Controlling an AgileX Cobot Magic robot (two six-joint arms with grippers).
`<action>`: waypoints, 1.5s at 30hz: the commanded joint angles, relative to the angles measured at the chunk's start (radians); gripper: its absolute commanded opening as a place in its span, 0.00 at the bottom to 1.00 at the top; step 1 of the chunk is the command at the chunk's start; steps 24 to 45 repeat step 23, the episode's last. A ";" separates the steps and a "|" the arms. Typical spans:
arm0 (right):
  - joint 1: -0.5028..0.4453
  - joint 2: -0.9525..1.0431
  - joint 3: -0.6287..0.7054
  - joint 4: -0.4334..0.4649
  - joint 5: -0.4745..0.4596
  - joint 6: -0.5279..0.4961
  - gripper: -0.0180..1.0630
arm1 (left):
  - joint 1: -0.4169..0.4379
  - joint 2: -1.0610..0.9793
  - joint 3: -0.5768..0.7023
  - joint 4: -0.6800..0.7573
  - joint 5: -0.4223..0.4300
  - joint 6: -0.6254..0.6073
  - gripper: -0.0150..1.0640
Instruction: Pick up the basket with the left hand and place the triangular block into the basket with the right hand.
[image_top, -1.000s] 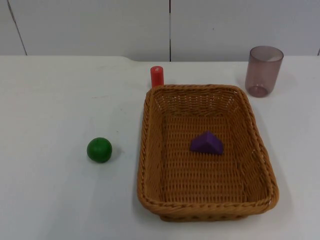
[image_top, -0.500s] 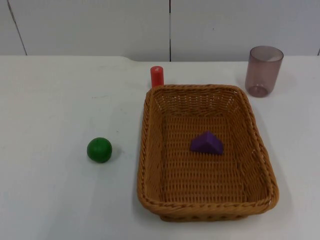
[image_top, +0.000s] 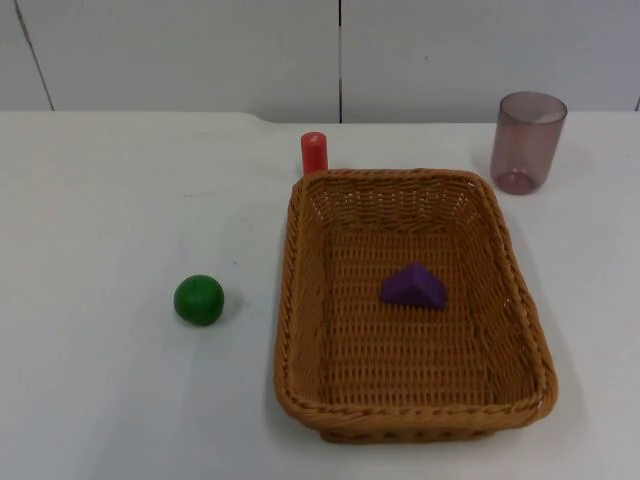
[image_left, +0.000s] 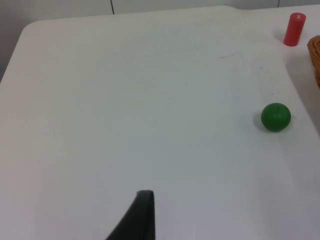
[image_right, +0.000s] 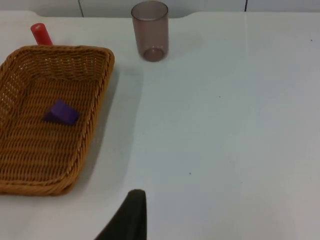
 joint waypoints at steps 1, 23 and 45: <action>0.005 -0.002 0.007 -0.003 -0.014 0.001 0.98 | -0.003 -0.004 0.005 0.006 -0.007 -0.003 0.99; 0.005 -0.002 0.007 -0.003 -0.014 0.001 0.98 | -0.003 -0.004 0.005 0.006 -0.007 -0.022 0.99; 0.005 -0.002 0.007 -0.003 -0.014 0.001 0.98 | -0.003 -0.004 0.005 0.006 -0.007 -0.022 0.99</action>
